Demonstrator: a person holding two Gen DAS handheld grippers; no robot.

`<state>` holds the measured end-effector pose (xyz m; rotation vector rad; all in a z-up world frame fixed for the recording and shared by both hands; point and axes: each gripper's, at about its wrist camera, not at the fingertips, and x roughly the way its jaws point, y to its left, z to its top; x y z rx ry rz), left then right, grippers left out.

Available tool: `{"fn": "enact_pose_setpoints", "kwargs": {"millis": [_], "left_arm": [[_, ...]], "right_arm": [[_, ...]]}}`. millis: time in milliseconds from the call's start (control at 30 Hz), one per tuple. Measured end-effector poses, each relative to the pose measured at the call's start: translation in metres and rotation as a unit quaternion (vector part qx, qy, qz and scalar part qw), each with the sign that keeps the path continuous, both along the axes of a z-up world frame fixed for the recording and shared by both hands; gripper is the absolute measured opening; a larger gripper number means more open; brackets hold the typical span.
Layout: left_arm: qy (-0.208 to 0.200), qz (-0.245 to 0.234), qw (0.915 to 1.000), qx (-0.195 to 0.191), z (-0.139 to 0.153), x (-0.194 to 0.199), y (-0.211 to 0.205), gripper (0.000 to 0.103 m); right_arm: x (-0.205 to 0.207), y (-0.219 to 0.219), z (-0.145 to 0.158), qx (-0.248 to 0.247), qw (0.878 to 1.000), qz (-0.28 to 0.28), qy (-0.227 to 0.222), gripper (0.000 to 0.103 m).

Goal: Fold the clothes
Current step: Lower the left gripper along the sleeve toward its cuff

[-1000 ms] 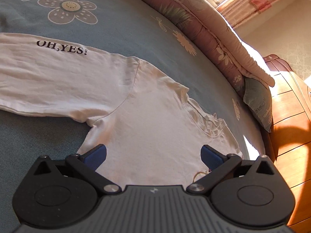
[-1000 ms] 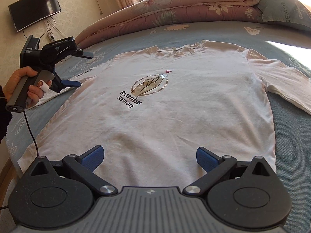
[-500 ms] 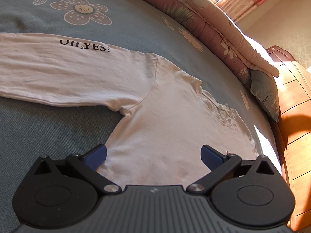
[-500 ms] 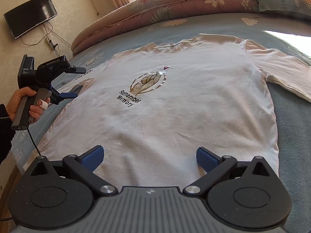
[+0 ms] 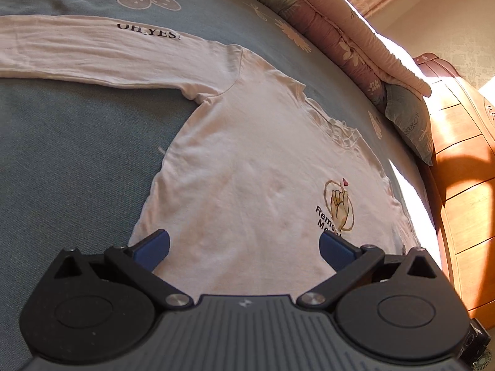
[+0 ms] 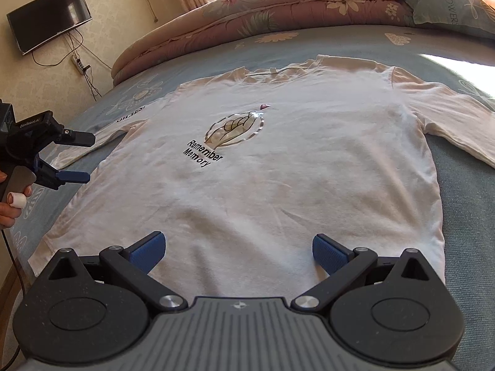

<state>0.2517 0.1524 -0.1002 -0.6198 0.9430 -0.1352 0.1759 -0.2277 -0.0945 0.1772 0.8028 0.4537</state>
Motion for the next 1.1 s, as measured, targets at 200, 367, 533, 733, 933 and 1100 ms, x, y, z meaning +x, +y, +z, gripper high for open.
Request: {"fn": "enact_pose_setpoints", "kwargs": {"millis": [200,367,533,733,933,1100], "left_arm": [[0.005,-0.02,0.9998,0.007,0.0,-0.031,-0.012,0.102],[-0.006,-0.042,0.9988,0.025,-0.006,-0.049,-0.031,0.102],[0.005,-0.032,0.9994,0.013,0.003,-0.051,-0.024,0.102],[-0.023,0.027,0.9984,0.044,0.044,-0.031,0.026,0.102],[-0.032,0.112,0.9872,0.109,0.072,0.015,0.103,0.102],[-0.013,0.156,0.9793,0.128,0.062,0.055,0.147,0.102]], "right_arm": [[0.0,0.005,-0.001,-0.02,1.0,0.003,-0.007,0.103],[-0.003,0.011,-0.002,-0.041,0.999,0.009,-0.016,0.103],[-0.008,0.02,-0.004,-0.082,0.996,0.021,-0.027,0.103],[-0.013,0.032,-0.006,-0.135,0.99,0.032,-0.036,0.103],[-0.013,0.032,-0.005,-0.142,0.988,0.038,-0.034,0.103],[-0.013,0.033,-0.006,-0.148,0.987,0.043,-0.035,0.103]]}}
